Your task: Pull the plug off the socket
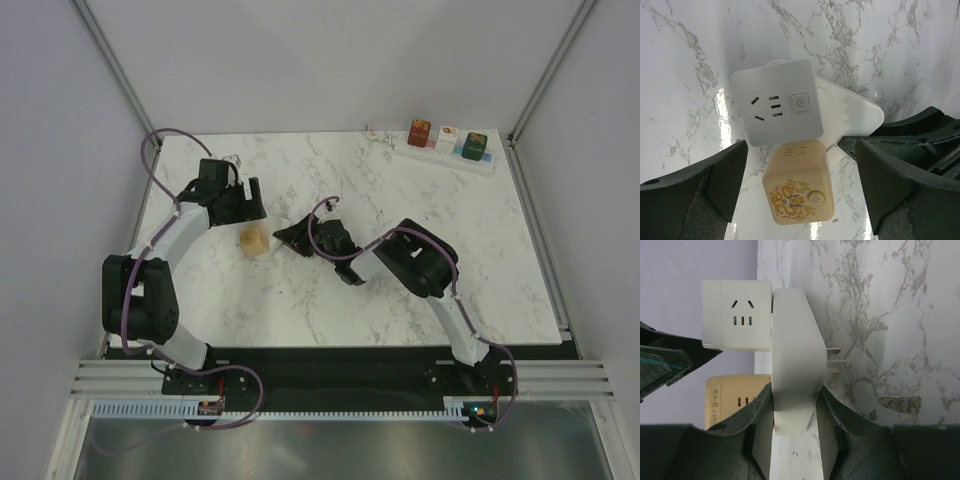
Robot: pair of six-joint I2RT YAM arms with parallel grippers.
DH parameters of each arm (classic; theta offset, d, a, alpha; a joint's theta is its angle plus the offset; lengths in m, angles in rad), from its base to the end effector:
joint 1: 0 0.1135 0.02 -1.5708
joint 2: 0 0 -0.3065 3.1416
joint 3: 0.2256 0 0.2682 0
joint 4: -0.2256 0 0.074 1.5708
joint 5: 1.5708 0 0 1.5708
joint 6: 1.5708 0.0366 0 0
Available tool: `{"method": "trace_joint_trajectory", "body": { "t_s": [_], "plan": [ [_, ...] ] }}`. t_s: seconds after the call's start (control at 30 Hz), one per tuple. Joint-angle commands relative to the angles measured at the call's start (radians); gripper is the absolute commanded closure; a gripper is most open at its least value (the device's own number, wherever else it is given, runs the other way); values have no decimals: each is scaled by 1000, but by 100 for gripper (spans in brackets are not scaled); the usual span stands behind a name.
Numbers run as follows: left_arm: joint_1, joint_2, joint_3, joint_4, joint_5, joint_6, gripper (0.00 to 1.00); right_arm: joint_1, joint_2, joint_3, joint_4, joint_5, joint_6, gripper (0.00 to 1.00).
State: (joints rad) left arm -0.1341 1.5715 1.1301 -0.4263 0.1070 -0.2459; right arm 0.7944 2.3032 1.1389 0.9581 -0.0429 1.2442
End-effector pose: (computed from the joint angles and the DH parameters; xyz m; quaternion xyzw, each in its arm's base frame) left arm 0.3499 -0.0511 0.2784 -0.0340 0.9371 -0.1142 0.3282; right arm 0.3434 0.3518 0.1024 0.1599 0.7594 0.5457 0.3161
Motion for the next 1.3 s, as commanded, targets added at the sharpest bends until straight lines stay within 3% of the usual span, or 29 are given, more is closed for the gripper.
{"method": "trace_joint_trajectory", "body": {
  "t_s": [0.0,0.4,0.6,0.7,0.77,0.8,0.87,0.97,1.0,1.13,1.27],
  "plan": [
    [-44,19,95,-45,-72,14,5,2,-25,-34,-27,37,-66,100],
    [-84,36,45,-42,-150,56,3,-9,-168,-243,90,-25,-89,100],
    [-84,76,29,-19,-35,20,4,-14,-160,-251,116,-52,-84,100],
    [-84,96,27,12,28,10,11,-18,-151,-248,125,-66,-92,100],
    [-82,105,17,37,80,7,24,-20,-153,-248,126,-72,-103,100],
    [-82,114,20,38,95,8,45,-21,-153,-249,122,-69,-117,100],
    [-82,122,22,38,147,11,62,-26,-154,-249,107,-68,-126,100],
    [-84,124,13,46,203,13,89,-40,-148,-242,97,-83,-132,91],
    [-84,117,7,47,213,11,98,-43,-140,-240,94,-87,-132,84],
    [-87,99,-15,64,281,4,98,-49,-130,-232,90,-77,-126,65],
    [-96,82,-38,86,333,0,98,-50,-111,-202,82,-77,-109,61]
  ]
}}
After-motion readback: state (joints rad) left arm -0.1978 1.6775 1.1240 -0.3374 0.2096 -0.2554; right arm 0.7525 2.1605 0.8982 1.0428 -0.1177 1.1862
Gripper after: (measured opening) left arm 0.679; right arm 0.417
